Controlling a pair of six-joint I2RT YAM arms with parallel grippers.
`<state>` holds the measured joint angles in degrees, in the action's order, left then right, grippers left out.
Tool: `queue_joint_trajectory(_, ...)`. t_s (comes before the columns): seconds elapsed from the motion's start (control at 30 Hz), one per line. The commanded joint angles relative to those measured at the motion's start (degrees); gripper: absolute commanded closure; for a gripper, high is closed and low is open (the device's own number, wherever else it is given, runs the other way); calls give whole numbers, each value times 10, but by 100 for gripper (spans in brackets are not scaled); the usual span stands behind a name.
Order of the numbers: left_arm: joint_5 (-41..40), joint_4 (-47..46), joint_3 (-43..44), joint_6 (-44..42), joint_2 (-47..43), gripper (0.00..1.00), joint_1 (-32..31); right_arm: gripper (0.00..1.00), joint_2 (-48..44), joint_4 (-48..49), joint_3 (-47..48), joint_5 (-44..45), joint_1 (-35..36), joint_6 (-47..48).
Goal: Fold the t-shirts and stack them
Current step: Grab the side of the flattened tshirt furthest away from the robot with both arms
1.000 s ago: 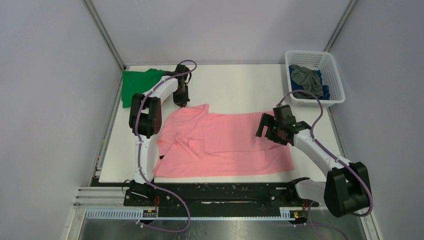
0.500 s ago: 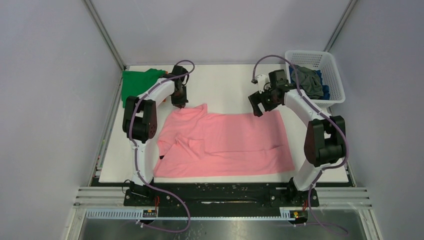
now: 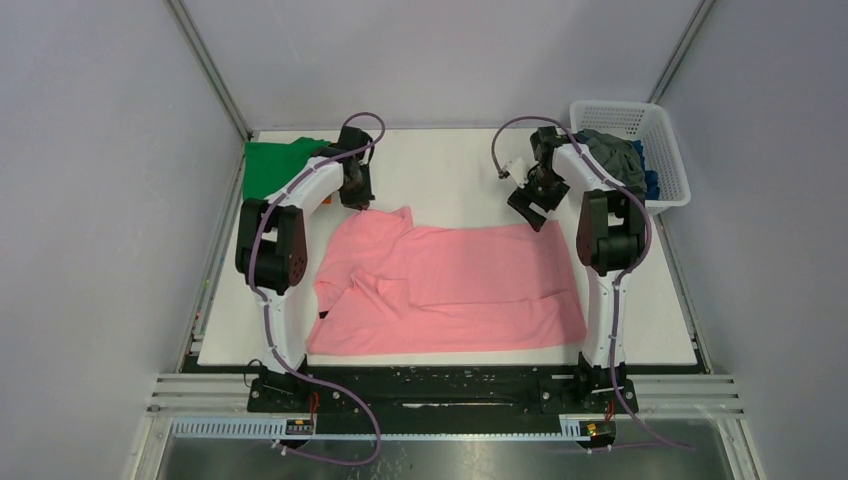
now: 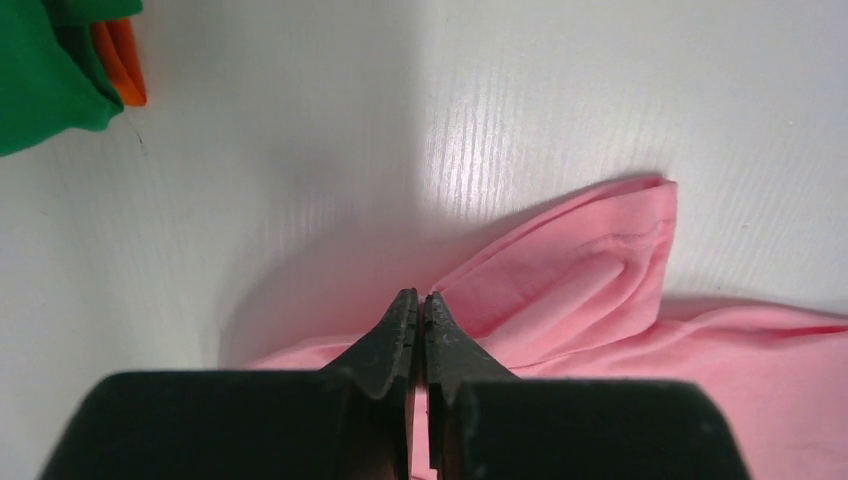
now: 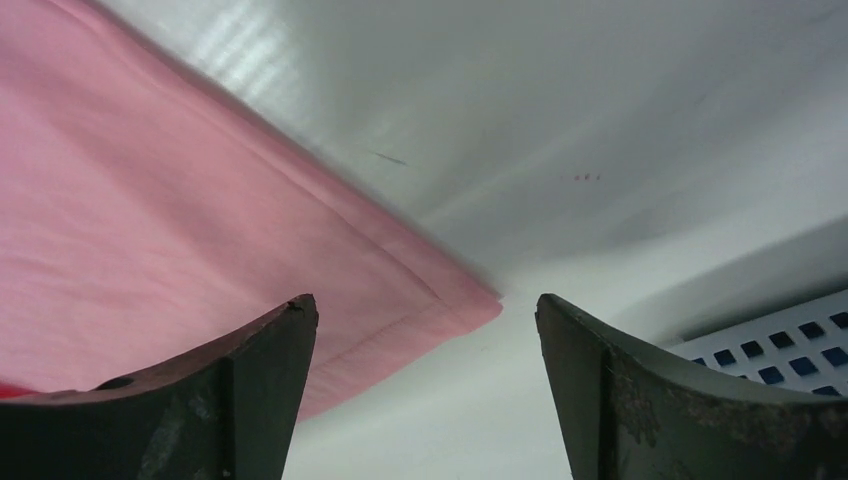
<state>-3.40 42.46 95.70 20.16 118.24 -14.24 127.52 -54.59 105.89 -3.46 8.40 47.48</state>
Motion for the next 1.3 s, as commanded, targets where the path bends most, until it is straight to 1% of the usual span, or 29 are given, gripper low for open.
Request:
queue_joint_trajectory(0.0,4,-29,-18,15,-47,100,0,13,34,-89,53,31,-7,23)
queue_joint_trajectory(0.17,7,-42,-35,22,-70,100,-2,19,82,-114,94,59,-7,16)
queue_joint_trajectory(0.37,2,-45,-36,26,-69,100,-4,21,110,-139,116,45,-6,16)
queue_joint_trajectory(0.47,6,-45,-35,29,-64,100,-5,27,119,-153,127,37,-6,17)
queue_joint_trajectory(0.53,6,-46,-37,32,-64,100,-6,33,123,-179,138,2,-8,25)
queue_joint_trajectory(0.6,4,-50,-38,34,-65,100,-6,49,121,-183,141,-15,-8,24)
queue_joint_trajectory(0.63,3,-49,-38,35,-64,100,-6,54,121,-184,141,-21,-8,23)
queue_joint_trajectory(0.8,4,-50,-38,38,-66,100,-7,72,115,-180,138,-23,-7,33)
queue_joint_trajectory(0.9,-4,-51,-40,40,-67,100,-10,77,101,-172,133,-37,-7,46)
queue_joint_trajectory(1.0,-12,-55,-48,46,-74,100,-13,90,66,-142,97,-43,-6,74)
queue_joint_trajectory(1.1,-22,-65,-64,54,-85,100,-18,95,8,-82,25,-36,-1,86)
queue_joint_trajectory(1.17,-27,-76,-80,63,-98,100,-20,100,-39,-40,-37,-39,5,115)
queue_joint_trajectory(1.27,-33,-102,-113,76,-117,100,-27,100,-116,55,-143,-45,18,132)
